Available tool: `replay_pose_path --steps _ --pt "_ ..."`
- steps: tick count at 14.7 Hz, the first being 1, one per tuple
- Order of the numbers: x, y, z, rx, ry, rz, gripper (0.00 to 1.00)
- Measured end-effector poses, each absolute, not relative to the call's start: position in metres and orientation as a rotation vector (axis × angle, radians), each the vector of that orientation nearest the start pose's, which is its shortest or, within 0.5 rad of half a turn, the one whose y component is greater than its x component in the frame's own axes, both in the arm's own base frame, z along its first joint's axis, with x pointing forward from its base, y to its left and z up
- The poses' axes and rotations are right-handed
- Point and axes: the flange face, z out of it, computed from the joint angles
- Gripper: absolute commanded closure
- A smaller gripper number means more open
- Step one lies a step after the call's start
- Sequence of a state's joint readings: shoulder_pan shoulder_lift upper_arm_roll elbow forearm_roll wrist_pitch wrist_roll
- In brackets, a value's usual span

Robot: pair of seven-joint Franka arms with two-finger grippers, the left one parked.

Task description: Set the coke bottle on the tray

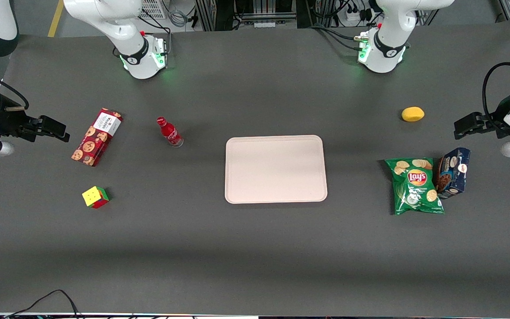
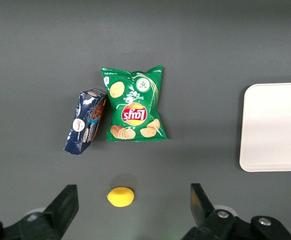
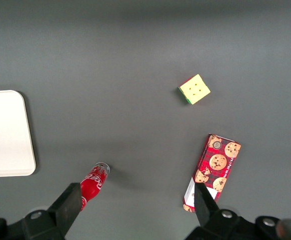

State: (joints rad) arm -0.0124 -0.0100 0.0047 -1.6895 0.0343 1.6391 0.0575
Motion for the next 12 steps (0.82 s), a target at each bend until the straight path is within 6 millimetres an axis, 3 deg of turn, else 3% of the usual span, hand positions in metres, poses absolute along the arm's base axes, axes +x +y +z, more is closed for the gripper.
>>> replay_pose_path --steps 12 --pt "0.554 -0.0056 0.5792 -3.105 0.118 0.066 0.0"
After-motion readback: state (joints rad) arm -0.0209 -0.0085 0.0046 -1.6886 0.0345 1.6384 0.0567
